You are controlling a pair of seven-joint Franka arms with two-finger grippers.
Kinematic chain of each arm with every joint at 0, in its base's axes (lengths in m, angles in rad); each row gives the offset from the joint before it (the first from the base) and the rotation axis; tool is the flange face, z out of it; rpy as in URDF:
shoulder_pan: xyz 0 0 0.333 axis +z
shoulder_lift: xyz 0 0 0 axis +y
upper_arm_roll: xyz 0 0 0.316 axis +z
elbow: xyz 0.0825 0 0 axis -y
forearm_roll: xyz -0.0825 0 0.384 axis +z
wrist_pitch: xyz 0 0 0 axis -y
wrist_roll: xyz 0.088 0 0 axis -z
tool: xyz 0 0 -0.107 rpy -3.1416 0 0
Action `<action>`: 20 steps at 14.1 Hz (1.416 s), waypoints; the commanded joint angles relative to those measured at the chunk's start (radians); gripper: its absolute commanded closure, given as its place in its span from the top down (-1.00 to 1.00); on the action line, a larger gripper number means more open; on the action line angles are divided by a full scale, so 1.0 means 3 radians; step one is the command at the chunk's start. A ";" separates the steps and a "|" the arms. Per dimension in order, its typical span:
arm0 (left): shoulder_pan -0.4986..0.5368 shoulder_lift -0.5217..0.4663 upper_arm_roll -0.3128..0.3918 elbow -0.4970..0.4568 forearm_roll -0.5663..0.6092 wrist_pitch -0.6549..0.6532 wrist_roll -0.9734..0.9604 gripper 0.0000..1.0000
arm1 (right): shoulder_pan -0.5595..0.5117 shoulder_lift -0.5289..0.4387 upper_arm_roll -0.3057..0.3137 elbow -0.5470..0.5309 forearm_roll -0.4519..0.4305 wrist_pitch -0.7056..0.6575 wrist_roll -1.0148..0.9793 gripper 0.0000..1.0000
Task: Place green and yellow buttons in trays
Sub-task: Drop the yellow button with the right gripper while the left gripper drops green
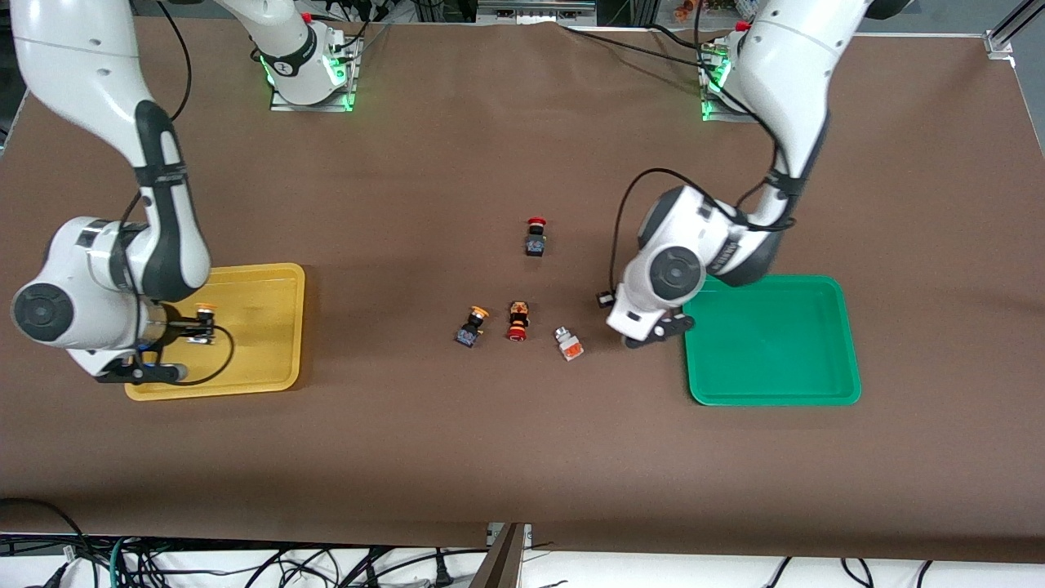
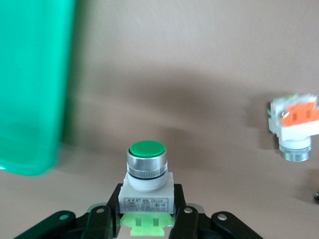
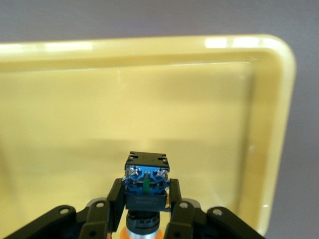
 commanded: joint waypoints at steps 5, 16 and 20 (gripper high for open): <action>0.0891 -0.0255 -0.0013 -0.0094 0.0446 -0.0232 0.1745 -1.00 | -0.0117 0.0057 0.0055 -0.0061 0.0050 0.0200 -0.0257 0.10; 0.1425 -0.0019 -0.0018 -0.0672 0.0605 0.0729 0.2391 -0.54 | 0.0388 -0.0051 0.0592 0.0363 0.0316 -0.0204 0.1233 1.00; 0.1394 -0.0070 -0.0049 -0.0545 0.0553 0.0459 0.2345 1.00 | 0.1002 0.0046 0.0608 0.0527 0.0305 -0.0020 0.2512 1.00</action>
